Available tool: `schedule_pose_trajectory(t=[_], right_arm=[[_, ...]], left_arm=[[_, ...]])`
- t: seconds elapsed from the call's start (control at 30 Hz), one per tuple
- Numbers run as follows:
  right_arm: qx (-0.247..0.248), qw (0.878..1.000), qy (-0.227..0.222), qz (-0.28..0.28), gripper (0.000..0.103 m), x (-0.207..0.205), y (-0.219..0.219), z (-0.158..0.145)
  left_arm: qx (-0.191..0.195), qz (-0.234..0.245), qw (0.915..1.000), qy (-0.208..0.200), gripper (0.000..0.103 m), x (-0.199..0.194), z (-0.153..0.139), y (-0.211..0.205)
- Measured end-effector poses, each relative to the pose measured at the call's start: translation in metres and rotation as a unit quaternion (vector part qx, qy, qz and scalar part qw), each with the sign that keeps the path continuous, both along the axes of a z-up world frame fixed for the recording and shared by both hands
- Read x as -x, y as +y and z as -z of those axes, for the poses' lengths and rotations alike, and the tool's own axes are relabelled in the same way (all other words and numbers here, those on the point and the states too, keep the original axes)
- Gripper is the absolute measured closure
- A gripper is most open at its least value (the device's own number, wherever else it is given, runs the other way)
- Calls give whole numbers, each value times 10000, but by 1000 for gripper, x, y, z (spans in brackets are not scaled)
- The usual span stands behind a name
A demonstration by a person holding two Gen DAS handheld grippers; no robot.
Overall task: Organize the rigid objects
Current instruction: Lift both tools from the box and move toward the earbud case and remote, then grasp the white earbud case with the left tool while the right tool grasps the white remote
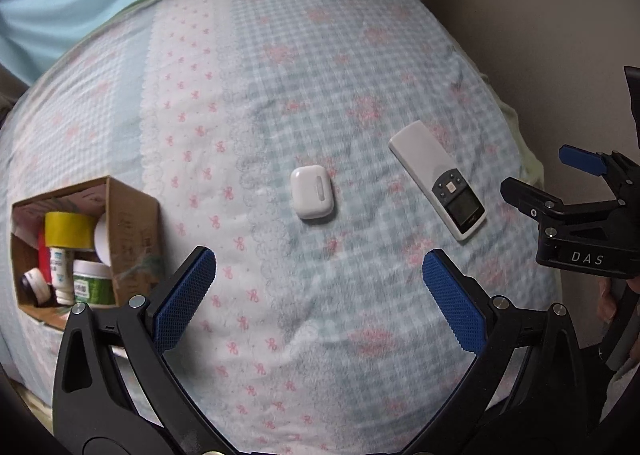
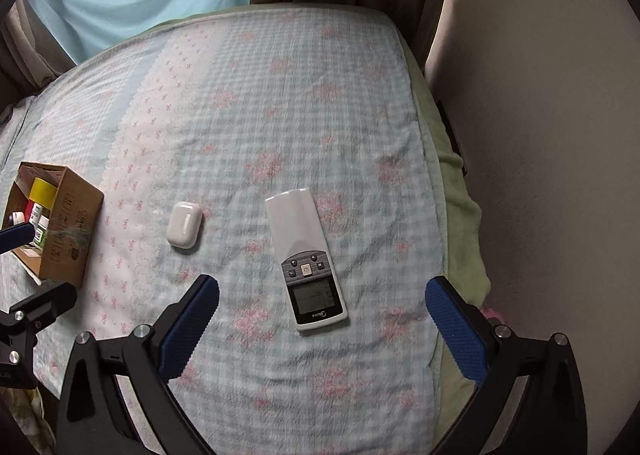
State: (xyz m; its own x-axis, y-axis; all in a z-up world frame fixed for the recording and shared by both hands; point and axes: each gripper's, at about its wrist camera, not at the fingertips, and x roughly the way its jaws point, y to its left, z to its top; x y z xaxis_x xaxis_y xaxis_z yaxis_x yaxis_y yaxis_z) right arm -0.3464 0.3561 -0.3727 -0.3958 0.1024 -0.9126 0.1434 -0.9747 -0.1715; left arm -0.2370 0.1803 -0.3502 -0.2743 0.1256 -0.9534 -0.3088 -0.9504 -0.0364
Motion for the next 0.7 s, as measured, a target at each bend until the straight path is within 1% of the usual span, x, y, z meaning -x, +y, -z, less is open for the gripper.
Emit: schedule_pose_trajectory(t=[0.13, 0.27, 0.43, 0.47, 0.53, 0.57, 0.6, 0.7], right_arm=[[-129, 9998, 53, -132, 0, 14, 7, 32], [-312, 9991, 38, -279, 0, 27, 10, 62], [-212, 9990, 87, -397, 0, 36, 6, 89], [-191, 9989, 94, -423, 0, 37, 5, 94], [-215, 9988, 63, -439, 0, 40, 2, 103], [-204, 9988, 42, -445, 2, 40, 0, 107], [-191, 9988, 12, -444, 4, 41, -1, 111], [-147, 9991, -96, -378, 5, 45, -4, 120]], left_arm=[[-11, 111, 9997, -216, 1, 24, 37, 16], [85, 129, 9992, -362, 2, 46, 71, 22], [68, 86, 9985, -545, 4, 66, 107, 21], [93, 91, 9983, -560, 6, 69, 113, 21], [117, 66, 9979, -633, 15, 74, 125, 18], [107, 37, 9976, -688, 20, 76, 129, 17], [89, -5, 9972, -745, 22, 78, 134, 15], [-50, -87, 9958, -905, 22, 83, 142, 13]])
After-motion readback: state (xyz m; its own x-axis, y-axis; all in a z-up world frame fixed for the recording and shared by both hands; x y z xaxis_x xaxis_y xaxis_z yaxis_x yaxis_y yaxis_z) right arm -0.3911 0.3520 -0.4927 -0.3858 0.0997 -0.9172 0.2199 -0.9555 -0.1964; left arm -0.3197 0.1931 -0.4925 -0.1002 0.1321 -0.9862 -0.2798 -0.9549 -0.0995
